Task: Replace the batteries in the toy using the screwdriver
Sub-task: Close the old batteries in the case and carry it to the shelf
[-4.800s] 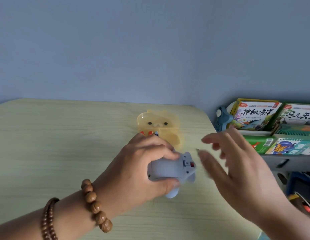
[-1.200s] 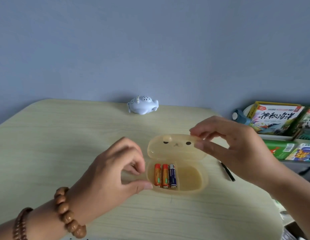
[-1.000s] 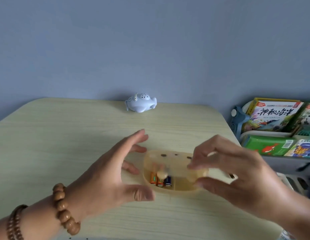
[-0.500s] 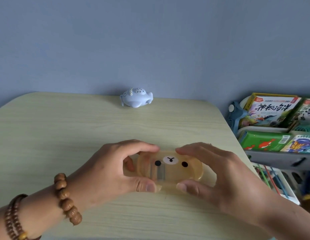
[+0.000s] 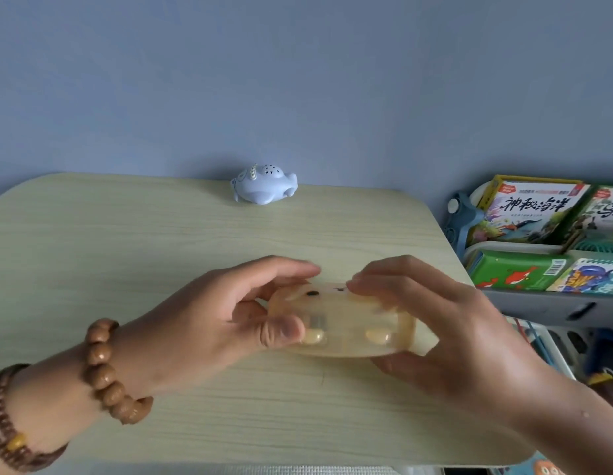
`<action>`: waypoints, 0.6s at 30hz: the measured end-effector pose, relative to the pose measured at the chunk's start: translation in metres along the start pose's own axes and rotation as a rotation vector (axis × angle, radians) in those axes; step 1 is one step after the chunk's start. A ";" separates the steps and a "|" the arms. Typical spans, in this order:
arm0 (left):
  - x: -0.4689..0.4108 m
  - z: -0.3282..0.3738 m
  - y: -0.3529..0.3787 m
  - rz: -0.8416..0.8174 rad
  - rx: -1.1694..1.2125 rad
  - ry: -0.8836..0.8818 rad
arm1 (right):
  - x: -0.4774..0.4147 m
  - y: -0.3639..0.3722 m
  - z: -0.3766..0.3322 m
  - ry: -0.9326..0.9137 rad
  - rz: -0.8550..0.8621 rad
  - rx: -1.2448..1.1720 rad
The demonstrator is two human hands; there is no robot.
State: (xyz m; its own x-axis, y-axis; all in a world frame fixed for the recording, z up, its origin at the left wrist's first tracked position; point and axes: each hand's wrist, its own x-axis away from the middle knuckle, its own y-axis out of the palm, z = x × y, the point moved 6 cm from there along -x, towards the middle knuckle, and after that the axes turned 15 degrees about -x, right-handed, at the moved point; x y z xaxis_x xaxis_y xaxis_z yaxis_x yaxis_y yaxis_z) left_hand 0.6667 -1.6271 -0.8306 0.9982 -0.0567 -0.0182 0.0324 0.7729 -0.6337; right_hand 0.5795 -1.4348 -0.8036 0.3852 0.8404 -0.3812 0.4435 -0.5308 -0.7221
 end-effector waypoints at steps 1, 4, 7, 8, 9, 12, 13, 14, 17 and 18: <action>0.000 0.006 -0.003 -0.014 -0.043 0.038 | -0.003 -0.004 0.000 -0.003 0.041 -0.044; -0.002 0.029 -0.012 0.106 -0.347 0.144 | -0.011 -0.011 -0.002 0.037 0.055 -0.122; -0.002 0.043 -0.013 0.339 -0.516 0.244 | -0.014 -0.010 -0.008 0.033 0.014 -0.102; -0.002 0.044 -0.011 0.361 -0.551 0.251 | -0.013 -0.009 -0.008 0.020 0.015 -0.091; -0.002 0.043 -0.007 0.368 -0.579 0.255 | -0.012 -0.008 -0.007 0.006 0.024 -0.083; -0.001 0.041 -0.001 0.363 -0.621 0.251 | -0.006 -0.001 -0.003 -0.009 0.062 -0.061; -0.002 0.040 -0.002 0.356 -0.623 0.254 | -0.005 0.001 -0.003 -0.012 0.082 -0.055; -0.005 0.037 -0.004 0.325 -0.598 0.247 | -0.005 0.001 -0.004 -0.018 0.103 -0.048; -0.019 0.021 -0.011 0.079 -0.149 0.092 | -0.014 -0.002 -0.008 -0.070 0.129 0.026; -0.022 0.016 -0.014 0.026 0.019 0.029 | -0.019 -0.004 -0.009 -0.087 0.129 0.061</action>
State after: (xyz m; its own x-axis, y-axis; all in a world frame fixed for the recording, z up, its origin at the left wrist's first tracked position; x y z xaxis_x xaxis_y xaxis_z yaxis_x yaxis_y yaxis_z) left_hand 0.6448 -1.6269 -0.8092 0.9969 -0.0544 -0.0570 0.0075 0.7860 -0.6182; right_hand 0.5779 -1.4500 -0.7880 0.3631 0.7731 -0.5200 0.3439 -0.6299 -0.6964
